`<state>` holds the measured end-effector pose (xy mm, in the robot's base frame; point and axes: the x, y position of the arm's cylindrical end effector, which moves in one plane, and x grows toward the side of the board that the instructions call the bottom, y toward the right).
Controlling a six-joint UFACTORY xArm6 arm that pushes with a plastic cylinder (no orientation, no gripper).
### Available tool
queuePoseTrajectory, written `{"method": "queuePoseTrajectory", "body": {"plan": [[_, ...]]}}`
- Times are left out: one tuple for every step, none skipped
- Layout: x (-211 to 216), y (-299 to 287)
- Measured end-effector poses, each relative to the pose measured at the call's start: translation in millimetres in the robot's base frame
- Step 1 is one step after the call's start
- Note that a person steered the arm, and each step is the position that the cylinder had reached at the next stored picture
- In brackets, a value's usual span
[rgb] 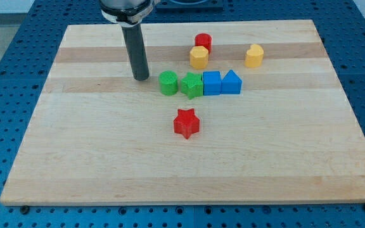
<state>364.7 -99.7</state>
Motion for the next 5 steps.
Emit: {"method": "queuePoseTrajectory", "body": {"plan": [[0, 13], [-3, 25], [-9, 27], [-10, 31], [-10, 43]]}}
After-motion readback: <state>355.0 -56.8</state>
